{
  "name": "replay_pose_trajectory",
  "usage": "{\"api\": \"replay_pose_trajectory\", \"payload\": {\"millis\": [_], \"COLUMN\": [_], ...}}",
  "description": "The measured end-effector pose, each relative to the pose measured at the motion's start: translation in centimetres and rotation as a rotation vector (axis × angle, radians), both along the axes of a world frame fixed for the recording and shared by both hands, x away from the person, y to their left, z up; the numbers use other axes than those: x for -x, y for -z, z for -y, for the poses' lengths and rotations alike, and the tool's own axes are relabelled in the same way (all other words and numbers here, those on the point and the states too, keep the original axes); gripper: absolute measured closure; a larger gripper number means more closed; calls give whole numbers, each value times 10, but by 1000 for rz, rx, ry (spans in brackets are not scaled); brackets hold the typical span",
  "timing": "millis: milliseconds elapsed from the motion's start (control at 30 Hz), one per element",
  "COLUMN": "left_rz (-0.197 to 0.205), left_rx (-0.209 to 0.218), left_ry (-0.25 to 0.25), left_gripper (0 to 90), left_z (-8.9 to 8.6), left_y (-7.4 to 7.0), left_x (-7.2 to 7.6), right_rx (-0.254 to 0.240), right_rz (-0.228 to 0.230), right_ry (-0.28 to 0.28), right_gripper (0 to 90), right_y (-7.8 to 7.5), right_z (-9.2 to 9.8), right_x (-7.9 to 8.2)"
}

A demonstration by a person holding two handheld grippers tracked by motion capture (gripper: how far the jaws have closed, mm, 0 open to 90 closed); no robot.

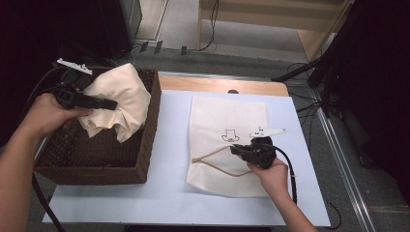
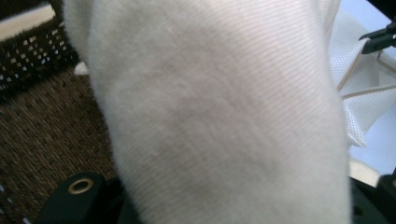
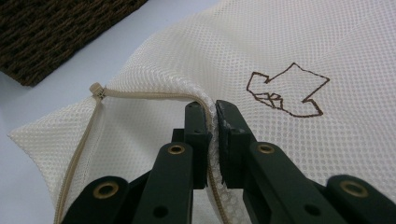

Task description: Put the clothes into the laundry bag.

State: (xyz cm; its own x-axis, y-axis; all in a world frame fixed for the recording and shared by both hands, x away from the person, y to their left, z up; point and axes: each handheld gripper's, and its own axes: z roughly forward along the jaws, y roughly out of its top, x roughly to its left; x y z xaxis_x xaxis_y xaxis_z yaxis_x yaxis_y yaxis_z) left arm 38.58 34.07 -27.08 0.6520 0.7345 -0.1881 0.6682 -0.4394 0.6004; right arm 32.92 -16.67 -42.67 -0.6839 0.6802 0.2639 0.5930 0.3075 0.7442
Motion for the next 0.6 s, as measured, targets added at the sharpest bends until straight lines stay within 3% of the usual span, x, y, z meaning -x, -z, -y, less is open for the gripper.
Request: {"api": "replay_pose_trajectory", "payload": {"millis": [133,367,600], "left_rz": [0,1,-1], "left_rx": [-9,30,33], "left_ry": [37,129,203], "left_gripper": [666,665,665], "left_z": [13,36,59], "left_y": [-15,-36,-43], "left_x": [5,14,19], "right_rx": [-1,3,-2], "right_rz": [5,11,17], "right_ry": [-3,-2,2], "right_gripper": [844,844,847], "right_y": [0,-1,-3], "right_z": [0,1,1], "right_x": [0,0,1]}}
